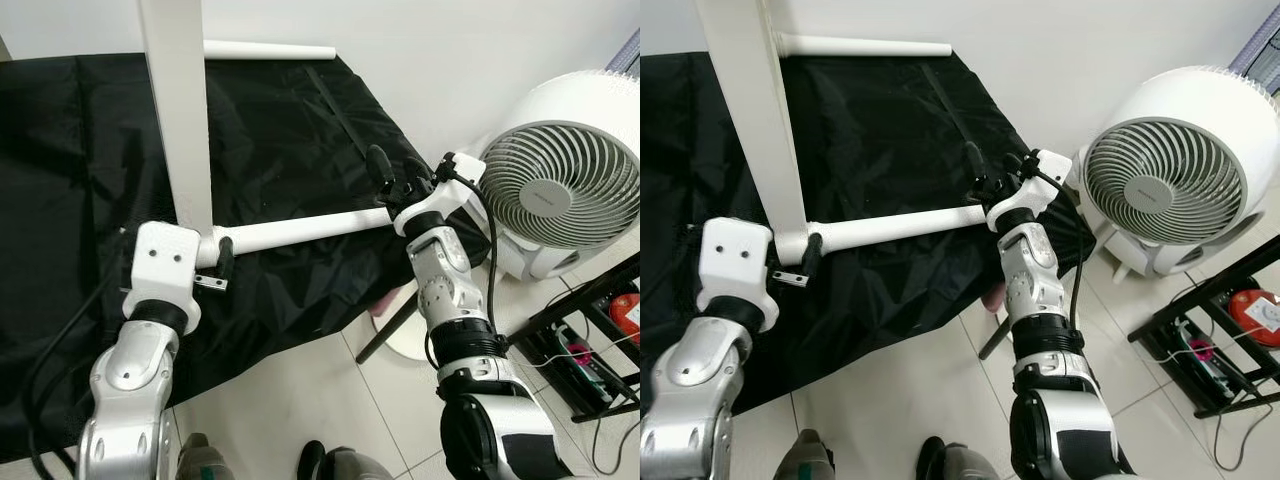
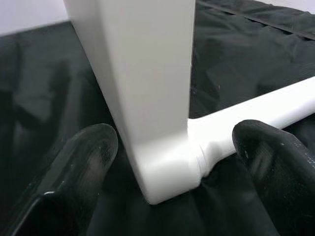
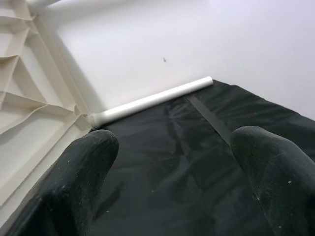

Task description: Building children table

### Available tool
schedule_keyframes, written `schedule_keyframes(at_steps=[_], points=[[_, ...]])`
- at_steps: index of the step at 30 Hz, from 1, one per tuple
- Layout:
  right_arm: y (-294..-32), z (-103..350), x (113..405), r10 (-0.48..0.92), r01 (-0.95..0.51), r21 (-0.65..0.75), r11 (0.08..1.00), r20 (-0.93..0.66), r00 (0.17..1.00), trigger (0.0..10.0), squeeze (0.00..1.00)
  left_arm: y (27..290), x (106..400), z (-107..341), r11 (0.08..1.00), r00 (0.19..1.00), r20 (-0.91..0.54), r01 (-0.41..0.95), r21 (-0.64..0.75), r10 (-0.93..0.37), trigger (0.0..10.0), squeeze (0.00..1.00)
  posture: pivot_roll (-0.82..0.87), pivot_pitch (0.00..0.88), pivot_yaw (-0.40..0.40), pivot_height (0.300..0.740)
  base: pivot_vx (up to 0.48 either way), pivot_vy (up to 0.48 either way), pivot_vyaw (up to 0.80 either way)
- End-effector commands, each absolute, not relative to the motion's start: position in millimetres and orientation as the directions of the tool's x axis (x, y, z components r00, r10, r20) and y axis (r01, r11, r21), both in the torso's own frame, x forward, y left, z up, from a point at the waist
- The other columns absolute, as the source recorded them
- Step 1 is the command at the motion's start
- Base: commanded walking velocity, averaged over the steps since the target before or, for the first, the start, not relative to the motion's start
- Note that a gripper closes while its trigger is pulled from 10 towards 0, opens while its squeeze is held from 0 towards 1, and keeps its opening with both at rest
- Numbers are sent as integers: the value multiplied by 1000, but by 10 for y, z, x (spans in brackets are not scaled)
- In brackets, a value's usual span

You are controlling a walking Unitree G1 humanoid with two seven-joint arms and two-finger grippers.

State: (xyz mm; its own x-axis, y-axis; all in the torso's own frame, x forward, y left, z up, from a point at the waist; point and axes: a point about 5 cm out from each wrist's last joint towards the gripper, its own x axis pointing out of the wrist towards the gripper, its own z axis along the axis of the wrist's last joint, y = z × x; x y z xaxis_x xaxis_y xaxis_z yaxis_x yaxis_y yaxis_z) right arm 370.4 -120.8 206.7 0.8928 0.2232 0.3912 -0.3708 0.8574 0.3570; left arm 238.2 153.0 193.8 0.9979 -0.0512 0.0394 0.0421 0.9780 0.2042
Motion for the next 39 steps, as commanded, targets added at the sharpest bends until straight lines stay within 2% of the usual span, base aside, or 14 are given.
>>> schedule_keyframes(at_steps=[1, 4, 5, 6, 8, 11, 12, 17, 18, 19, 20, 23, 33, 39], points=[[-1189, 2048, 3682, 228, -371, 351, 860, 388, 893, 10000, 0, 1587, 2407, 1917, 978, 995, 41, -94, 188, 88, 10000, 0, 237, 105, -143, 740, 0, 0, 0], [-1160, 2065, 3676, 237, -381, 343, 859, 394, 888, 10000, 0, 1581, 2441, 1918, 982, 994, 42, -103, 161, 97, 10000, 0, 236, 103, -147, 740, 0, 0, 0], [-1127, 2080, 3669, 245, -390, 335, 858, 400, 883, 10000, 145, 1581, 2492, 1926, 985, 993, 47, -113, 133, 108, 10000, 1000, 234, 101, -149, 740, 0, 0, 0], [-1092, 2095, 3658, 255, -399, 326, 857, 404, 878, 10000, 208, 1591, 2552, 1938, 984, 990, 49, -139, 112, 134, 10000, 1000, 229, 98, -151, 740, 0, 0, 0], [-1043, 2117, 3640, 276, -416, 307, 856, 410, 870, 10000, 161, 1591, 2645, 1967, 981, 985, 50, -168, 92, 164, 10000, 1000, 228, 98, -152, 740, 0, 0, 0], [-1043, 2117, 3640, 276, -416, 307, 856, 410, 870, 10000, 161, 1591, 2645, 1967, 981, 985, 50, -168, 92, 164, 10000, 1000, 228, 98, -152, 740, 0, 0, 0], [-1025, 2126, 3635, 284, -422, 300, 855, 410, 867, 10000, 0, 1582, 2700, 1984, 978, 982, 46, -186, 95, 183, 10000, 1000, 226, 99, -154, 740, 0, 0, 0], [-987, 2162, 3629, 298, -431, 277, 859, 414, 860, 10000, 0, 1518, 2827, 2048, 970, 977, 46, -213, 116, 209, 10000, 1000, 221, 101, -152, 740, 0, 0, 0], [-977, 2178, 3626, 300, -431, 267, 862, 417, 858, 10000, 0, 1476, 2880, 2079, 970, 976, 50, -214, 112, 210, 10000, 659, 220, 100, -152, 740, 0, 0, 0], [-977, 2178, 3626, 300, -431, 267, 862, 417, 858, 10000, 0, 1476, 2880, 2079, 970, 976, 50, -214, 112, 210, 10000, 659, 220, 100, -152, 740, 0, 0, 0], [-965, 2191, 3623, 301, -431, 260, 864, 419, 857, 10000, 0, 1437, 2936, 2098, 972, 976, 47, -217, 94, 213, 10000, 0, 215, 102, -147, 740, 0, 0, 0], [-928, 2209, 3604, 304, -433, 251, 866, 423, 854, 10000, 0, 1340, 3069, 2168, 973, 973, 49, -226, 51, 224, 10000, 0, 205, 103, -141, 740, 0, 0, 0], [-899, 2221, 3566, 293, -421, 245, 873, 426, 856, 10000, 0, 1205, 3170, 2199, 970, 970, 42, -241, -7, 241, 10000, 0, 186, 112, -132, 740, 0, 0, 0], [-877, 2229, 3533, 276, -405, 250, 879, 426, 862, 10000, 0, 1164, 3188, 2180, 952, 950, 61, -305, -41, 307, 10000, 0, 167, 124, -133, 740, 0, 0, 0]])
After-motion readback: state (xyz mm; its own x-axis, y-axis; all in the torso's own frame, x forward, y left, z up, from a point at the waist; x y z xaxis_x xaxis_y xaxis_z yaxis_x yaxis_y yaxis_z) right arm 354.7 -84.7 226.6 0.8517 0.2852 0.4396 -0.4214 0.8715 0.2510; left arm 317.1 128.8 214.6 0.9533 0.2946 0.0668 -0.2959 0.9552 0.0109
